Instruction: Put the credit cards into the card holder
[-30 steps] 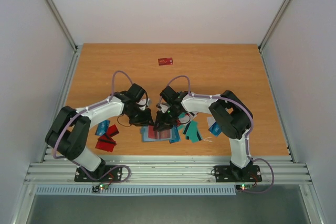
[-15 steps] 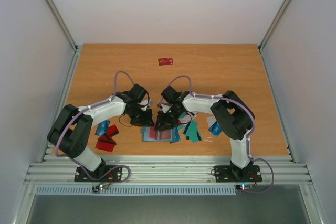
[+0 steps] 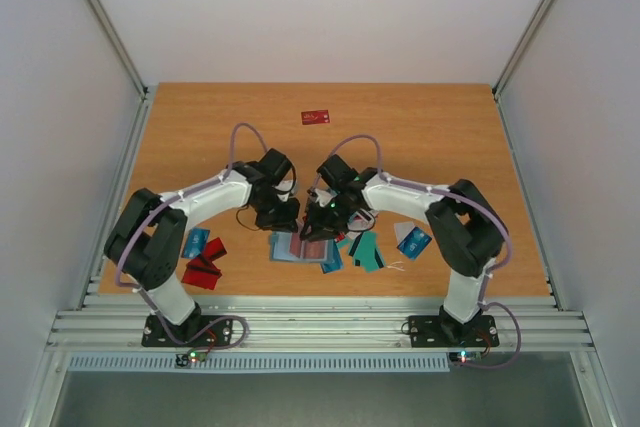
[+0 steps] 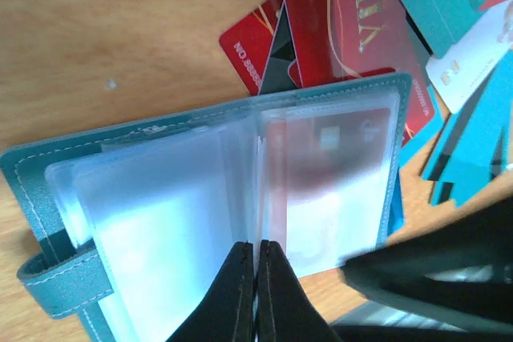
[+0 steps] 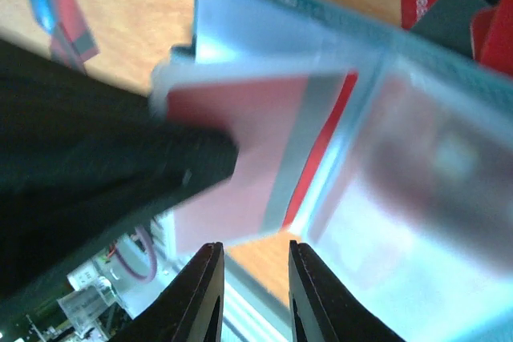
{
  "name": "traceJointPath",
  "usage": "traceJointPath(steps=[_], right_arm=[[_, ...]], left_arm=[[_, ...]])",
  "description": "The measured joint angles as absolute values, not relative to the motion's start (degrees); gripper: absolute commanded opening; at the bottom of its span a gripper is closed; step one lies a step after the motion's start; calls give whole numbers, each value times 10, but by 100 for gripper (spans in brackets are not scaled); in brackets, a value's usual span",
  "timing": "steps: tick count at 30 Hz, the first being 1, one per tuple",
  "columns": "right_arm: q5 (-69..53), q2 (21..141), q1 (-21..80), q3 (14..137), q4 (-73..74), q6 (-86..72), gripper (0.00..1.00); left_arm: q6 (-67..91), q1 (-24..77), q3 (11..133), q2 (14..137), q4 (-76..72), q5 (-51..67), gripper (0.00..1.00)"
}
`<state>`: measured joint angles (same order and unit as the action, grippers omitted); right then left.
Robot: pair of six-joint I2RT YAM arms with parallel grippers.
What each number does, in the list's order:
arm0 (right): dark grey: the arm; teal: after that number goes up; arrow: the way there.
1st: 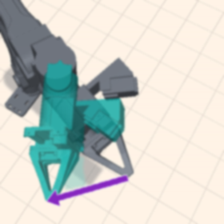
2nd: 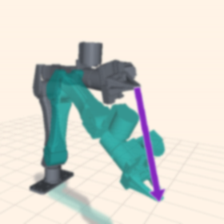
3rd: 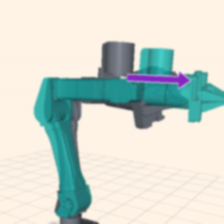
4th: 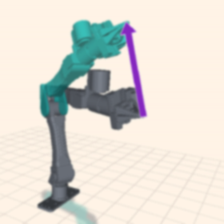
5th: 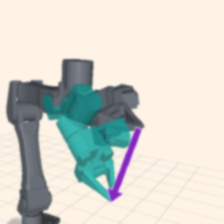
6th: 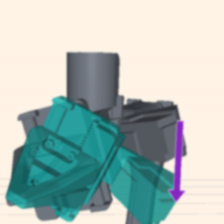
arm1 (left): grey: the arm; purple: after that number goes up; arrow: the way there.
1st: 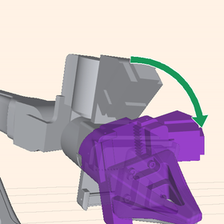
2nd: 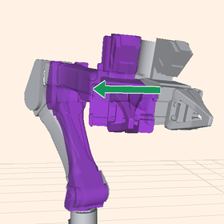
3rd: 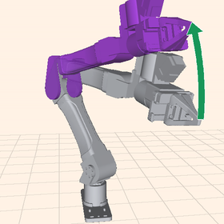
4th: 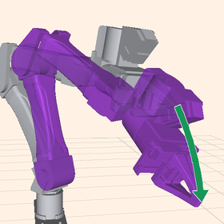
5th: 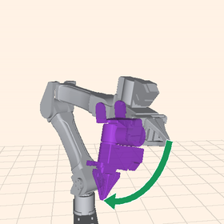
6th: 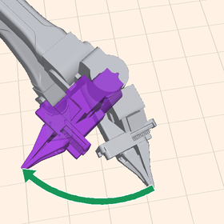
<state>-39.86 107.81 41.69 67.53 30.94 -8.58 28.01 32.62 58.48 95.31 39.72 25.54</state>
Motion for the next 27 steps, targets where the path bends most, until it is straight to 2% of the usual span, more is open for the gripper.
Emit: traceJointPath(steps=[8, 18, 27], right_arm=[[-386, 947, 355, 606, 346, -76, 25], [-369, 899, 269, 578, 417, -39, 25], [-373, 869, 240, 554, 436, -22, 26]], left_arm=[[253, 359, 695, 1005, 502, 160, 5], [298, 410, 788, 1084, 573, 74, 11], [346, 437, 827, 1119, 604, 45, 34]])
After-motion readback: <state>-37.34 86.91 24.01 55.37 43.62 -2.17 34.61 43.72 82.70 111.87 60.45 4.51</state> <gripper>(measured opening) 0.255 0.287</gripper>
